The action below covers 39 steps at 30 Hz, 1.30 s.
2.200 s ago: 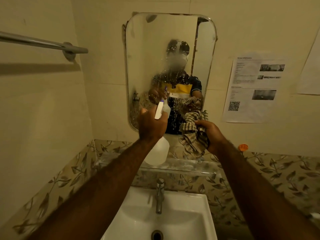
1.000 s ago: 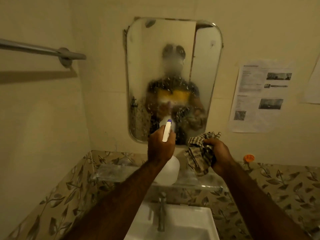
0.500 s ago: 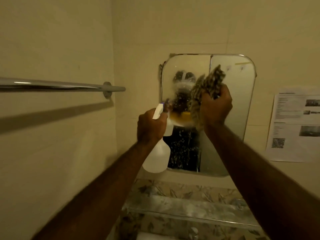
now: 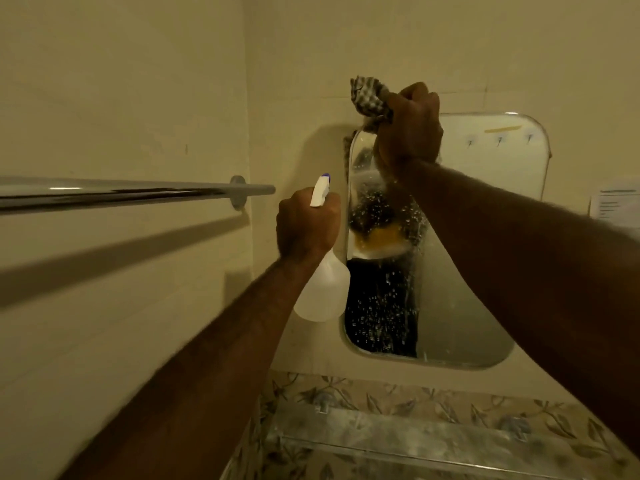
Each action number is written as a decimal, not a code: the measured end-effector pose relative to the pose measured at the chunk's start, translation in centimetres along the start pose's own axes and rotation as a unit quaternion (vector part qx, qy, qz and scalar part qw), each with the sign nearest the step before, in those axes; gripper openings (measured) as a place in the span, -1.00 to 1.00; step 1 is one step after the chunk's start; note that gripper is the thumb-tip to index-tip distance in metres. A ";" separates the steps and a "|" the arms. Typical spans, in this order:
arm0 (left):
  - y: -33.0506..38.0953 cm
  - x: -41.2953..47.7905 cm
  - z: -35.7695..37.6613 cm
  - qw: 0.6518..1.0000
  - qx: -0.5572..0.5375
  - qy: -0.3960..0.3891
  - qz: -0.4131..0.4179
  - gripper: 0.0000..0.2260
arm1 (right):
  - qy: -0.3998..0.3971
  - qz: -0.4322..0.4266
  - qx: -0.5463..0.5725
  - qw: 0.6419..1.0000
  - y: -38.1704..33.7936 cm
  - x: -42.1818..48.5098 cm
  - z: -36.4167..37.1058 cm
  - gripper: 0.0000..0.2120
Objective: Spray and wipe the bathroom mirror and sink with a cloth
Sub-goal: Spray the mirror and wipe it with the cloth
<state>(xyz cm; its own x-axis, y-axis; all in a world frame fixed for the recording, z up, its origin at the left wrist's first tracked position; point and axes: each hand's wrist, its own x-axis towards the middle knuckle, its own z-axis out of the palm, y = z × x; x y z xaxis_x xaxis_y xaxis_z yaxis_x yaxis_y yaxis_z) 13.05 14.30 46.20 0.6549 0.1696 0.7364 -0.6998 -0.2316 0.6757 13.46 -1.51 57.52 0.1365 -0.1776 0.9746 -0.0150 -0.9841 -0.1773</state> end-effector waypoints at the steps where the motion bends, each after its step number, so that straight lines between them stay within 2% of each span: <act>1: 0.0 0.2 0.1 1.000 0.000 0.000 -0.003 -0.79 | -0.012 -0.003 -0.003 1.000 -0.1 -0.2 0.7 -0.66; 5: -0.1 1.3 0.3 1.000 0.011 -0.001 -0.005 -0.77 | -0.055 -0.035 -0.028 0.998 -0.4 -1.5 2.8 -0.73; 11: -1.0 2.0 0.8 0.999 0.030 -0.008 0.009 -0.78 | -0.029 -0.114 -0.058 0.991 1.3 -2.9 4.7 -0.73; 14: -1.6 1.8 1.2 0.999 0.039 -0.022 0.021 -0.76 | -0.056 -0.112 -0.058 0.990 1.5 -2.9 4.9 -0.67; 18: -2.6 1.8 1.6 0.999 0.047 -0.018 -0.007 -0.72 | -0.085 -0.146 -0.054 0.984 1.6 -5.1 5.3 -0.66; 26: -4.7 0.5 2.0 0.997 0.070 -0.029 -0.003 -0.72 | -0.074 -0.169 -0.067 0.981 2.4 -11.0 6.8 -0.76; 39: -10.0 -5.1 1.7 0.991 0.100 -0.068 -0.051 -0.71 | -0.096 -0.193 -0.051 0.975 4.5 -20.6 8.7 -0.77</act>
<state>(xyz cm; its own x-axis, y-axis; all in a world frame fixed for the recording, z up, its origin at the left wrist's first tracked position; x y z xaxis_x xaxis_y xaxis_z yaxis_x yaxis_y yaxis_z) 17.24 14.17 35.62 0.7614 0.0750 0.6439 -0.5658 -0.4079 0.7166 19.23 -2.19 35.44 0.3349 0.2025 0.9202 -0.0218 -0.9747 0.2224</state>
